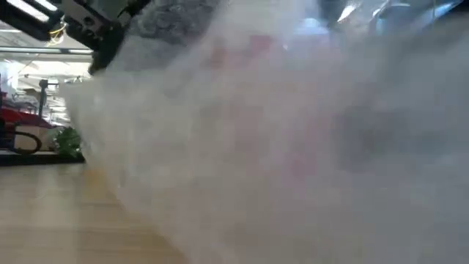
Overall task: Wrap mug
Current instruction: Wrap the red mug with the bubble wrap
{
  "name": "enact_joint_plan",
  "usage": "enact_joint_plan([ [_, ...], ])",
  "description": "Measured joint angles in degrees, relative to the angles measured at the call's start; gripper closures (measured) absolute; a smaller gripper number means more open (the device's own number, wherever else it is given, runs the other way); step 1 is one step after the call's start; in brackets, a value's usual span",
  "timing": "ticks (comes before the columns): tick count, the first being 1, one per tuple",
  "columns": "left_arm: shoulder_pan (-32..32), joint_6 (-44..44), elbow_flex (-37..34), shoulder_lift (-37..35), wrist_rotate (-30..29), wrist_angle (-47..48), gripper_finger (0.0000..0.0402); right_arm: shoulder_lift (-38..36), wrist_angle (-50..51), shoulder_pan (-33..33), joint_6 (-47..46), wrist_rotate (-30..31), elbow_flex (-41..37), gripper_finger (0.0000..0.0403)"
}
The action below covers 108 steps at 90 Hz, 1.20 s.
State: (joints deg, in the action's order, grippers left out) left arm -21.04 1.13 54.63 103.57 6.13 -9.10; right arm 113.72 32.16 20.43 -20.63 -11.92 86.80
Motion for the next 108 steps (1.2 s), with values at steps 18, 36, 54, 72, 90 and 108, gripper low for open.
enact_joint_plan([
  [18,2.1,-3.6,-0.1,5.5,-0.3,-9.4,0.0401,0.2,4.2,0.0,-1.2,-1.8,-0.1,0.0359],
  [36,3.9,-4.1,0.0,6.0,0.8,-5.0,0.0402,2.2,4.5,0.3,0.3,-3.8,0.1,0.0359],
  [54,2.4,-4.7,-0.1,1.9,2.3,-2.0,0.0402,3.2,6.5,0.6,0.4,-4.1,0.1,0.0359],
  [72,0.5,-5.8,0.1,-4.8,2.5,-1.0,0.0402,3.3,6.5,0.8,-0.1,-3.1,0.0,0.0359],
  [90,-1.6,-6.7,0.0,-10.0,1.9,2.0,0.0402,3.5,6.5,0.9,-0.1,-1.4,-0.1,0.0359],
  [108,-3.5,-4.6,0.0,-11.5,0.4,6.6,0.0402,3.5,6.5,0.9,-0.1,-1.1,-0.1,0.0359],
])
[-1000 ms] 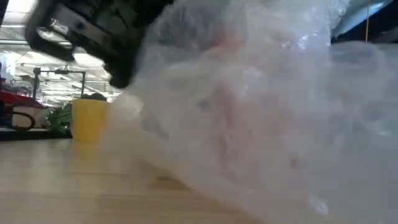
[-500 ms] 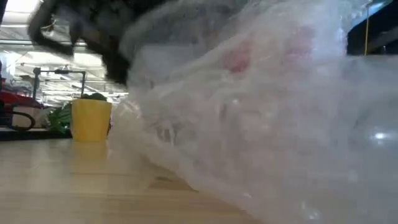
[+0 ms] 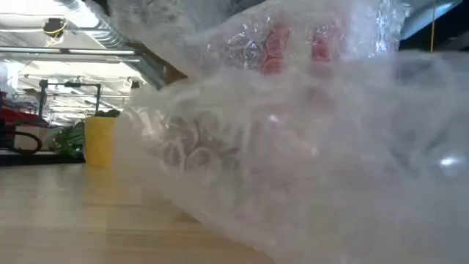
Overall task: Wrap mug
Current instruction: Wrap the red mug with the bubble wrap
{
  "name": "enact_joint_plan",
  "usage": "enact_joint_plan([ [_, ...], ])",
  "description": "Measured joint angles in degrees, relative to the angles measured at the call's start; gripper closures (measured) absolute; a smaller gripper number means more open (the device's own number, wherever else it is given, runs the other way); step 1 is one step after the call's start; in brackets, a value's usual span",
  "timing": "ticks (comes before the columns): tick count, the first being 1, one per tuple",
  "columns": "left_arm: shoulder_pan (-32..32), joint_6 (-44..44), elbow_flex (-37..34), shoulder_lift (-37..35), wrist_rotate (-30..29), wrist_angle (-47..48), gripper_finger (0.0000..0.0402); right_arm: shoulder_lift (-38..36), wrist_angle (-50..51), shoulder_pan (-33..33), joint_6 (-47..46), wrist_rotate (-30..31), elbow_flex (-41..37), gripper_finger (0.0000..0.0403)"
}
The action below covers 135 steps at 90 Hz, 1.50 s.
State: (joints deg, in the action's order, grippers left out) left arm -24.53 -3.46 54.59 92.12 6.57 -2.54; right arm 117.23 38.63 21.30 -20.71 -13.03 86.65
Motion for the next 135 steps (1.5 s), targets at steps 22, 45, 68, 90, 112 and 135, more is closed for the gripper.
enact_joint_plan([
  [22,-2.9,4.7,0.0,-0.1,-6.9,9.1,0.0402,0.0,0.1,0.0,-0.1,0.3,0.0,0.0359],
  [45,-3.3,9.4,-7.3,-0.2,-9.8,1.7,0.0402,-0.1,2.3,0.1,-1.4,1.4,1.9,0.0359],
  [68,-3.3,16.7,-18.9,-0.1,-10.3,-13.5,0.0402,0.5,2.7,0.2,-1.4,1.5,3.0,0.0359],
  [90,-3.3,16.6,-22.2,-0.1,-19.9,-20.2,0.0402,3.2,6.7,0.1,-3.7,5.8,3.5,0.0359],
  [112,-3.2,16.2,-22.2,-0.1,-29.6,-20.1,0.0402,3.4,8.4,0.2,-7.2,12.6,3.5,0.0359],
  [135,-3.2,16.8,-22.2,-0.1,-30.0,-19.0,0.0402,3.3,12.9,0.2,-9.7,20.3,3.5,0.0359],
])
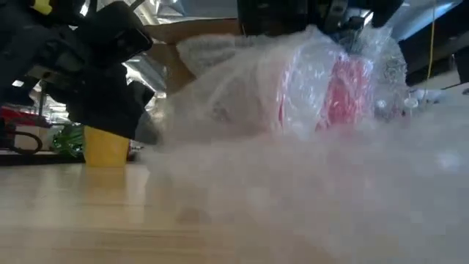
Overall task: Wrap mug
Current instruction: Wrap the red mug with the bubble wrap
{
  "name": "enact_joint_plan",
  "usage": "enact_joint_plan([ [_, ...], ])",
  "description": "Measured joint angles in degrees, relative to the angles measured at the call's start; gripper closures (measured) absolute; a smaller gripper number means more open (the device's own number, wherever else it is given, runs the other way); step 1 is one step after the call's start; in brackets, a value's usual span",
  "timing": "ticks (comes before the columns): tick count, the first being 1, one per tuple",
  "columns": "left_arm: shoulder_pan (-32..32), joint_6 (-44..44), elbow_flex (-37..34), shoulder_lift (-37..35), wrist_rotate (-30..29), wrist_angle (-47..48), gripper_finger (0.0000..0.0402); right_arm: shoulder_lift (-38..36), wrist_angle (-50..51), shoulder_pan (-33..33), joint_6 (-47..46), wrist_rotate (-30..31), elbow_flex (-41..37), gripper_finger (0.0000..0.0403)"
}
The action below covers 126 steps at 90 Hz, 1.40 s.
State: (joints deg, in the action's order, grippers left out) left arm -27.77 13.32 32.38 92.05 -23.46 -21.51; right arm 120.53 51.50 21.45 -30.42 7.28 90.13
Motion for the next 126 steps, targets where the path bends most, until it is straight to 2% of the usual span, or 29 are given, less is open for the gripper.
enact_joint_plan([
  [24,0.0,0.1,0.0,0.0,0.5,0.0,0.0402,0.2,-0.7,-0.2,3.3,-4.3,1.1,0.0359],
  [64,0.0,0.2,0.0,0.0,0.8,-0.1,0.0402,0.9,12.3,-0.2,6.2,-3.8,11.7,0.0359],
  [126,0.0,0.2,0.0,0.0,0.8,-0.1,0.0402,0.6,16.5,-0.1,8.7,-5.4,21.6,0.0359],
])
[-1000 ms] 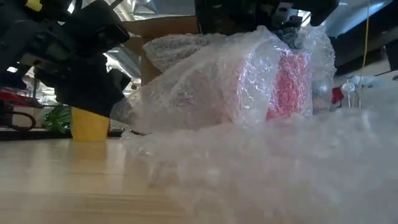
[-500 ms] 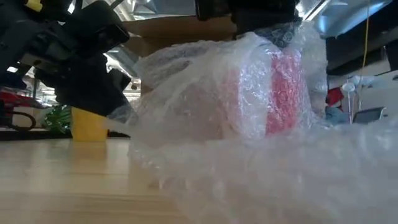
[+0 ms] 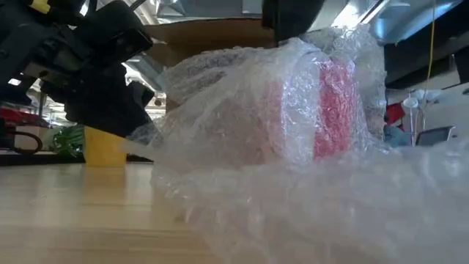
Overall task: Wrap mug
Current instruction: Wrap the red mug with the bubble wrap
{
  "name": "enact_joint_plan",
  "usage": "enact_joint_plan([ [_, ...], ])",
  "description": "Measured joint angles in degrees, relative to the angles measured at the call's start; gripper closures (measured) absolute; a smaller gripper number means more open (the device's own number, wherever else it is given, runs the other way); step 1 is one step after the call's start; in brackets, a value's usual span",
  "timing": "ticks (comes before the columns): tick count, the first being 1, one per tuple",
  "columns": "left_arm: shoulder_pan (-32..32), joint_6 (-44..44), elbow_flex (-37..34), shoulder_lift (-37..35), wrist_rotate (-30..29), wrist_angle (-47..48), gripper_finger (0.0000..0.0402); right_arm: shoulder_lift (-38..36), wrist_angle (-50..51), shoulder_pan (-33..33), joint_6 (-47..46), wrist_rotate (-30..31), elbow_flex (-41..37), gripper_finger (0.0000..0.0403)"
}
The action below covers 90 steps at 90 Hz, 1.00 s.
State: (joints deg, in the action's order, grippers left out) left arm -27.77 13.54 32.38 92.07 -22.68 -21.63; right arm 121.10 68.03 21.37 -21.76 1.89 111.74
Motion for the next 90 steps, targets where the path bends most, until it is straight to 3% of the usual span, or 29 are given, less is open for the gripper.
enact_joint_plan([
  [30,0.0,0.0,0.0,0.0,0.0,0.0,0.0402,-0.1,-1.5,0.0,0.0,-1.4,-3.1,0.0359],
  [66,0.0,0.0,0.0,0.0,0.0,-0.1,0.0402,-0.8,-24.5,-1.4,-0.4,-12.5,-20.9,0.0359],
  [90,0.0,0.0,0.0,0.0,0.0,-0.1,0.0402,-0.4,-24.3,-2.0,-0.5,-12.5,-20.4,0.0359],
])
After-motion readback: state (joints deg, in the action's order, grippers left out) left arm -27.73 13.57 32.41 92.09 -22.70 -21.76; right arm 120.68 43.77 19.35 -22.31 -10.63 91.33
